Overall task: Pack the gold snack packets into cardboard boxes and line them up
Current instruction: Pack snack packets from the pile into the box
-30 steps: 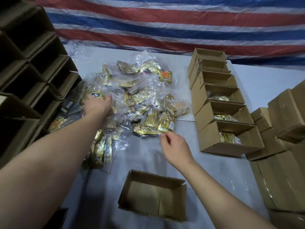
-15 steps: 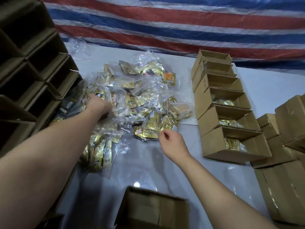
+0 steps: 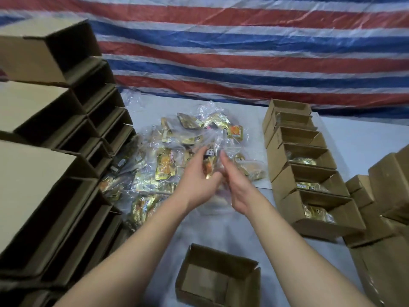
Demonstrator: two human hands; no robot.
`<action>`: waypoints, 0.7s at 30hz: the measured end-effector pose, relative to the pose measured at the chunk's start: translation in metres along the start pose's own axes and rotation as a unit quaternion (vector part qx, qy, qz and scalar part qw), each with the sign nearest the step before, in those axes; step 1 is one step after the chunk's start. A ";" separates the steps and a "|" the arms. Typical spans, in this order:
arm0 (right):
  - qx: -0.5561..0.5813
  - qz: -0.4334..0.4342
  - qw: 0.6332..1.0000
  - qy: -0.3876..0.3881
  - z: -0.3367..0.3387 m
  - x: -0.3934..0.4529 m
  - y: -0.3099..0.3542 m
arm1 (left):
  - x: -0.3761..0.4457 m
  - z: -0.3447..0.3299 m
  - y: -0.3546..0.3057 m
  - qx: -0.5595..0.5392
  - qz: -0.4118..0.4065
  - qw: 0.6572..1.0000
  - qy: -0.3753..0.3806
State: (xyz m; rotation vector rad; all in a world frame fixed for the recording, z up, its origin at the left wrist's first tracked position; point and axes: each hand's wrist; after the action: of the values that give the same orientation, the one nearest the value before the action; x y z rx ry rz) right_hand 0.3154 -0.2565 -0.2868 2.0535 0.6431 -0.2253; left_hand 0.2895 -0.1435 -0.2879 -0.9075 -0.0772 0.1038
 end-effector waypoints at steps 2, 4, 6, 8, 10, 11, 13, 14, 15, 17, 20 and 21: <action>0.075 0.014 0.997 0.026 0.003 -0.012 0.007 | -0.010 -0.007 -0.021 0.000 -0.026 0.999 0.026; 0.131 0.039 0.990 0.034 0.014 -0.024 0.010 | -0.020 -0.013 -0.038 0.008 -0.053 0.998 0.026; 0.166 0.055 0.983 0.052 0.030 -0.034 0.007 | -0.028 -0.019 -0.048 0.058 -0.092 0.994 0.019; 0.187 0.064 0.978 0.065 0.046 -0.045 0.000 | -0.036 -0.026 -0.052 0.119 -0.112 0.986 0.028; 0.175 0.089 0.980 0.043 0.059 -0.055 -0.005 | -0.044 -0.030 -0.049 0.130 -0.132 0.980 0.074; 0.157 0.103 0.982 0.022 0.063 -0.060 -0.007 | -0.048 -0.030 -0.044 0.118 -0.142 0.977 0.107; 0.117 0.133 0.984 -0.020 0.071 -0.065 -0.008 | -0.056 -0.026 -0.030 0.074 -0.128 0.975 0.167; 0.103 0.144 0.983 -0.040 0.074 -0.068 -0.008 | -0.062 -0.021 -0.020 0.047 -0.097 0.977 0.184; 0.095 0.151 0.982 -0.059 0.076 -0.071 -0.006 | -0.067 -0.016 -0.006 0.030 -0.059 0.980 0.189; 0.057 0.170 0.980 -0.089 0.087 -0.078 -0.002 | -0.080 -0.006 0.026 0.053 0.007 0.983 0.175; 0.003 0.153 0.983 -0.105 0.106 -0.086 0.003 | -0.111 -0.001 0.077 0.081 0.077 0.980 0.164; -0.001 0.129 0.985 -0.115 0.110 -0.087 0.002 | -0.124 -0.003 0.091 0.066 0.097 0.979 0.166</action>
State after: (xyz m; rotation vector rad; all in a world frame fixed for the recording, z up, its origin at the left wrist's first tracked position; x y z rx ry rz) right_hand 0.2524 -0.3801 -0.3103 2.0453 0.2331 -0.3034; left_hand 0.1620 -0.1059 -0.3643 -0.7875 0.3255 0.1353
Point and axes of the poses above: each hand's wrist, its own x-axis towards the middle knuckle, its own z-axis out of the back of the hand, y = z × x, and after that the axes turned 15 degrees about x, right-handed
